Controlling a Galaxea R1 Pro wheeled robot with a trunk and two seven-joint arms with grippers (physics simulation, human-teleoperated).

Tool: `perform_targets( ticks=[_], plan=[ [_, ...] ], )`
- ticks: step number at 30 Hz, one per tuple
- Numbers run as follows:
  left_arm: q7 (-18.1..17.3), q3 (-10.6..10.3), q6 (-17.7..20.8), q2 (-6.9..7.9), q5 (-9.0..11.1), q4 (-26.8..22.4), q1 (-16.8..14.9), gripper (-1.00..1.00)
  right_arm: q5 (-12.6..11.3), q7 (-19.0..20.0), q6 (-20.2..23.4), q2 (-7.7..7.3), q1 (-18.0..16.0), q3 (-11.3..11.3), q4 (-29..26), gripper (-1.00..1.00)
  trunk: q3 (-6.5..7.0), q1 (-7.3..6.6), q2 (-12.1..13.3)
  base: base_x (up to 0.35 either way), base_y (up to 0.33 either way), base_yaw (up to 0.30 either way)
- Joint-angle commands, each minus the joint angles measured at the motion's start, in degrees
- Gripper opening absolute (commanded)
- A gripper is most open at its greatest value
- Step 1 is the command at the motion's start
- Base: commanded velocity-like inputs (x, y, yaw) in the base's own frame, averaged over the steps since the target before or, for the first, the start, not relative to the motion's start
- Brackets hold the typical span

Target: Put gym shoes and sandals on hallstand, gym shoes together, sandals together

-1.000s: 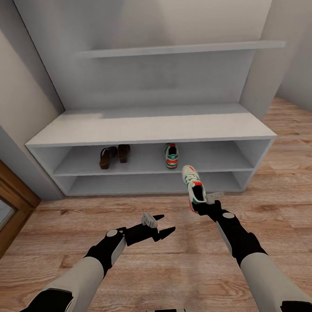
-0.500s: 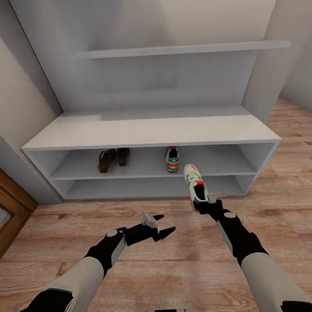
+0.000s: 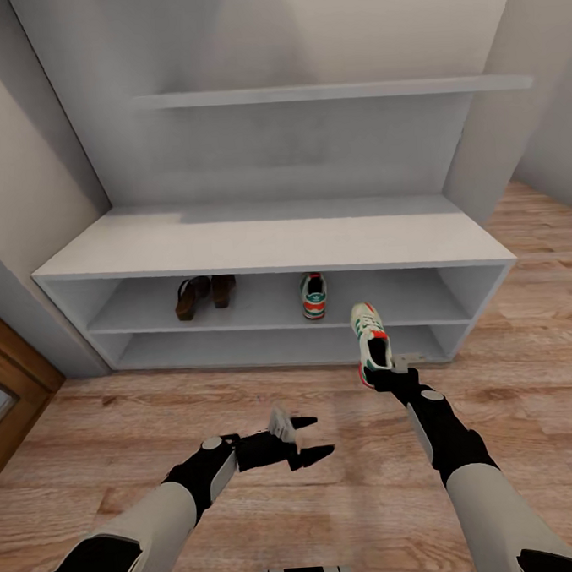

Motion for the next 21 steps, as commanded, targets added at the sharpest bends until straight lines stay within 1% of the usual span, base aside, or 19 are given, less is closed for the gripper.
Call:
perform_targets(
  ticks=[1, 2, 5, 9, 21],
  plan=[
    [-2.52, -0.45, -0.25, 0.44, 0.56, 0.28, 0.09, 1.0, 0.58, 0.55, 0.27, 0.1, -0.02, -0.42, -0.13, -1.0, -0.04, -0.01, -0.02, 0.0, 0.0, 0.0],
    [-5.15, -0.44, -0.3, 1.06, 0.54, 0.77, 0.52, 1.0, 0.59, 0.55, 0.27, 0.1, -0.04, -0.39, -0.09, -1.0, -0.04, -0.01, -0.02, 0.0, 0.0, 0.0],
    [-7.28, -0.38, -0.35, 1.61, 0.52, 1.41, 1.04, 1.0, 0.59, 0.55, 0.28, 0.11, -0.05, -0.37, -0.08, -1.0, -0.04, -0.01, -0.02, 0.01, 0.0, 0.0],
    [-7.9, -0.41, -0.35, 1.75, 0.52, 1.6, 1.25, 1.0, 0.62, 0.55, 0.28, 0.11, -0.03, -0.37, -0.07, -1.0, -0.04, -0.01, -0.02, 0.197, 0.0, 0.0],
    [-8.02, -0.42, -0.35, 1.75, 0.55, 1.64, 1.3, 1.0, 0.62, 0.57, 0.28, 0.17, -0.04, -0.37, -0.06, -1.0, -0.04, -0.01, -0.02, 0.34, 0.0, 0.0]
  ],
)
